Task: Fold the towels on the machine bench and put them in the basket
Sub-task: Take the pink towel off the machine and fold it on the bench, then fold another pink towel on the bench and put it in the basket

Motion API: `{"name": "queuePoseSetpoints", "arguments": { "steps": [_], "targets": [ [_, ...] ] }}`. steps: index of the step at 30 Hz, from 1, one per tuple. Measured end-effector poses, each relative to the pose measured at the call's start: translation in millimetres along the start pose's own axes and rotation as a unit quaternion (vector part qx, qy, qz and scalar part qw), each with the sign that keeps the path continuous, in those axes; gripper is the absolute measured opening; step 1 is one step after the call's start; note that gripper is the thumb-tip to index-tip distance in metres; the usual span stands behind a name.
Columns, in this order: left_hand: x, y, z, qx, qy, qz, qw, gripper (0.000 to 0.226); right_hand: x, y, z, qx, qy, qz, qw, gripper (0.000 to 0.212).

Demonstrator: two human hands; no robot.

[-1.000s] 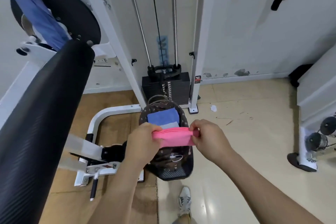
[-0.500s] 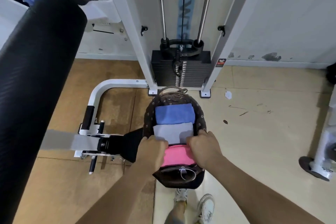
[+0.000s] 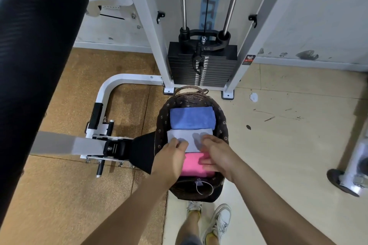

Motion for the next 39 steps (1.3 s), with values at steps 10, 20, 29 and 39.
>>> {"name": "queuePoseSetpoints", "arguments": {
  "steps": [10,20,29,39],
  "targets": [
    [1,12,12,-0.073,-0.076,-0.036,0.994,0.062,8,8,11,0.046,0.223,-0.03,0.973,0.05],
    [-74,-14,18,-0.057,-0.351,0.04,0.934,0.018,-29,-75,-44,-0.077,0.182,0.015,0.98,0.018],
    [-194,-55,99,0.047,-0.473,0.144,0.868,0.041,-101,-188,-108,-0.253,0.16,0.022,0.954,0.027],
    [-338,-70,229,0.151,-0.397,0.292,0.857,0.027,-194,-297,-213,-0.442,0.036,-0.011,0.896,0.024]
  ]
}}
Point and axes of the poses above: each hand's wrist, its own y-axis towards the middle knuckle, its own x-axis out of the palm, z = x × y, the point moved 2 cm from there along y, towards the middle knuckle, and after that the axes turned 9 degrees about -z, right-handed, at the moved point
